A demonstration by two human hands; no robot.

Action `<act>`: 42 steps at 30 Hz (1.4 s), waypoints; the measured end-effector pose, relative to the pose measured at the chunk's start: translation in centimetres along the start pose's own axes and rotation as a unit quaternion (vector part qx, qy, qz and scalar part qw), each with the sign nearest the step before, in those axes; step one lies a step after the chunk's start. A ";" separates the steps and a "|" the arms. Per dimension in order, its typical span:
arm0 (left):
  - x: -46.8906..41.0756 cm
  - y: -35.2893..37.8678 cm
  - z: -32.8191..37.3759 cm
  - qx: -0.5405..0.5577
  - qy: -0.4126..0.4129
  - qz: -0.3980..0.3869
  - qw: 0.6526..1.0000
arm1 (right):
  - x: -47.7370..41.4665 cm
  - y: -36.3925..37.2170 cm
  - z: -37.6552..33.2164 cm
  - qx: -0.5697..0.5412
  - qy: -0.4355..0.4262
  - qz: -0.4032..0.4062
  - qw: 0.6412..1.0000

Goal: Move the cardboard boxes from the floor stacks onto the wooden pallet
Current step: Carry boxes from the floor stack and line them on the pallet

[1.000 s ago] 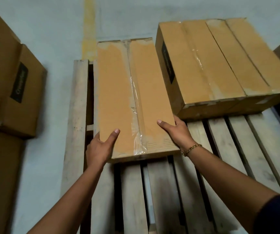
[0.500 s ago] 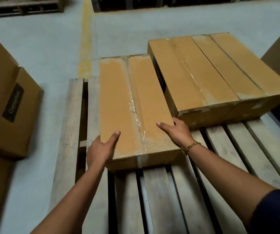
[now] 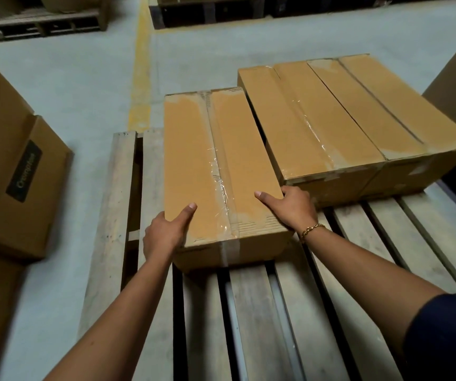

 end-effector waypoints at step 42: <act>0.8 1.1 3.7 -0.100 0.273 0.028 0.957 | -1.4 -2.1 0.5 0.324 -0.230 -0.111 0.911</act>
Point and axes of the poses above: each hand's wrist, its own x-axis away from the middle knuckle, its own y-axis out of the palm, z = x × y, the point moved 10 cm from there along -x, towards the middle knuckle, and after that the axes turned 13 degrees about -x, right-handed, at the moved point
